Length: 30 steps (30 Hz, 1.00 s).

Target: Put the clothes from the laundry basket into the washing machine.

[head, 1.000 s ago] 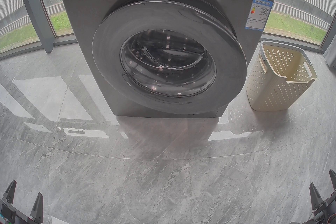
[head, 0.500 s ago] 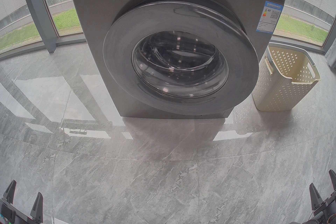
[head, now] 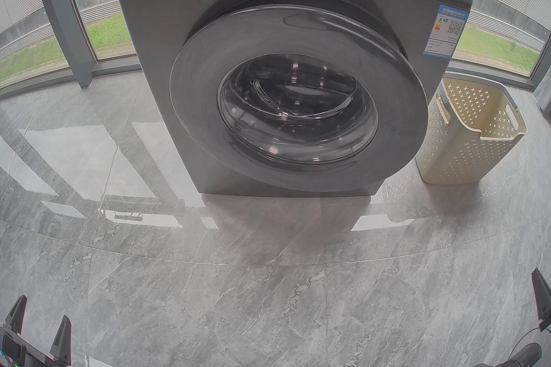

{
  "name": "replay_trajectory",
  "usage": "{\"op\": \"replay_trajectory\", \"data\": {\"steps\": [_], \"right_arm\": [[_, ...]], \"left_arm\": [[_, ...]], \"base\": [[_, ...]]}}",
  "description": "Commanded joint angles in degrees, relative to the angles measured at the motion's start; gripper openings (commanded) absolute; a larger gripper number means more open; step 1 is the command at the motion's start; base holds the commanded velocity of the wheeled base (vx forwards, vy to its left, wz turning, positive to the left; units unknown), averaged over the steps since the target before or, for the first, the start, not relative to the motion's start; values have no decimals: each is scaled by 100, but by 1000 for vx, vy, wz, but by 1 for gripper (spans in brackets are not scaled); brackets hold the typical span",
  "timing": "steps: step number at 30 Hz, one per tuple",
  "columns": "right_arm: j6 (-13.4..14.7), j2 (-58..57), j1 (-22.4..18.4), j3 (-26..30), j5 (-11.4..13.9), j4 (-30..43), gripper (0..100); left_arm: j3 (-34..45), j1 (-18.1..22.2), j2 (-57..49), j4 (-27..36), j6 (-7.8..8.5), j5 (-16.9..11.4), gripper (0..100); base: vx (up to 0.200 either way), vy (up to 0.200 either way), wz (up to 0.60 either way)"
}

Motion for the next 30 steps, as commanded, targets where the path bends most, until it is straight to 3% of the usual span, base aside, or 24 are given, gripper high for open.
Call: {"op": "replay_trajectory", "data": {"steps": [1, 2, 3, 6, 8, 10, 13, 14, 16, 19, 24, 30], "right_arm": [[-145, 3038, 330, -310, 325, -888, 100], [-145, 3038, 330, -310, 325, -888, 100], [-145, 3847, 585, -442, 298, -1327, 100], [48, 4691, 1209, -618, 219, -1767, 100], [312, 5007, 1499, -759, 123, -1854, 100], [804, 5482, 2000, -1031, -185, -1890, 100], [1384, 5983, 2430, -1418, -589, -1907, 100], [1410, 6000, 2448, -1435, -598, -1907, 100], [1744, 6413, 2580, -1840, -703, -1925, 100], [1832, 6642, 2580, -2200, -721, -1960, 100], [2298, 7055, 2553, -2710, -747, -2373, 100], [2403, 7319, 2457, -2877, -747, -2742, 100]], "left_arm": [[101, -4, -90, -8, 33, -64, 100], [101, -4, -90, -8, 33, -64, 100], [101, -4, -90, -8, 33, -64, 100], [101, -4, -81, -8, 24, -73, 100], [101, -4, -90, -8, 24, -73, 100], [101, -4, -90, -8, 24, -73, 100], [101, -4, -81, -8, 24, -73, 100], [101, -4, -81, -8, 24, -73, 100], [101, -4, -81, -8, 24, -73, 100], [101, -4, -81, -8, 24, -73, 100], [101, -4, -81, 1, 15, -73, 100], [101, -4, -81, 1, 15, -73, 100]], "base": [[0, 0, 0], [0, 0, 0], [0, 0, 0], [0, 0, 0], [0, 0, 0], [0, 0, 0], [0, 0, 0], [0, 0, 0], [0, 0, 0], [0, 0, 0], [0, 0, 0], [0, 0, 0]]}}
